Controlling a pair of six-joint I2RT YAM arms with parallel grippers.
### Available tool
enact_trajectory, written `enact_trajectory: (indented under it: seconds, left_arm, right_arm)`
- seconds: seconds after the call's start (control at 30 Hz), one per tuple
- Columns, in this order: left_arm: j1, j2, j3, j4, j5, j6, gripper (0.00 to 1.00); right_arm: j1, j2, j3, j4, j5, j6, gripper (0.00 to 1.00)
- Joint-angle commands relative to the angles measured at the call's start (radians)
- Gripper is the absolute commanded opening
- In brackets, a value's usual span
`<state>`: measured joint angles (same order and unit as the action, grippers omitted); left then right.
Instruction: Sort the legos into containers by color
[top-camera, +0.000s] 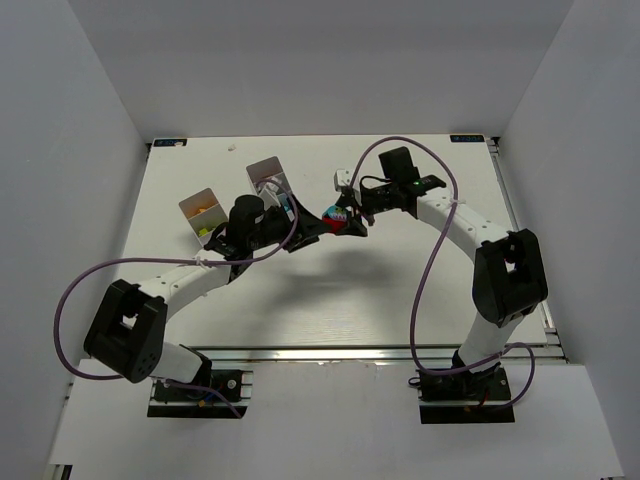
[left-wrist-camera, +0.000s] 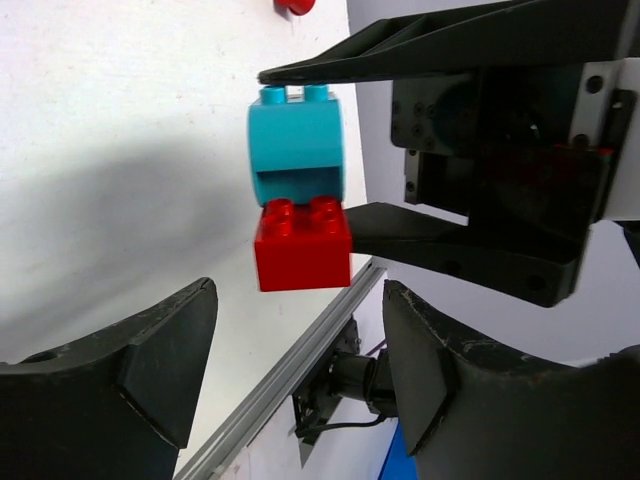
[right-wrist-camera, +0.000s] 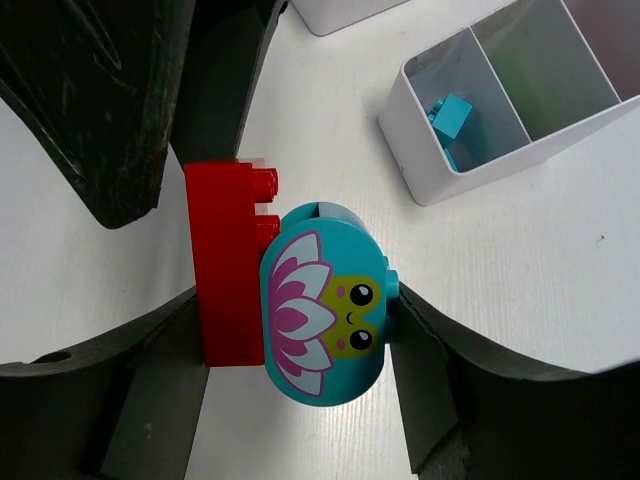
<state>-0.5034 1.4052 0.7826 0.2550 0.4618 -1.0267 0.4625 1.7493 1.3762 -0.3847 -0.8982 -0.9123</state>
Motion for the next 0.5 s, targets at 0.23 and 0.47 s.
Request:
enact_trajectory:
  seconds: [0.23,0.47]
  left_arm:
    - [0.000,-0.028,0.004,0.010,0.002,0.019,0.72]
    - [0.000,-0.023,-0.003,0.016,0.001,0.022,0.48]
  right_arm:
    - [0.038,-0.047,-0.031,0.037,-0.062,0.004,0.14]
    - [0.039,-0.051,-0.039,0.036,-0.058,0.001,0.14]
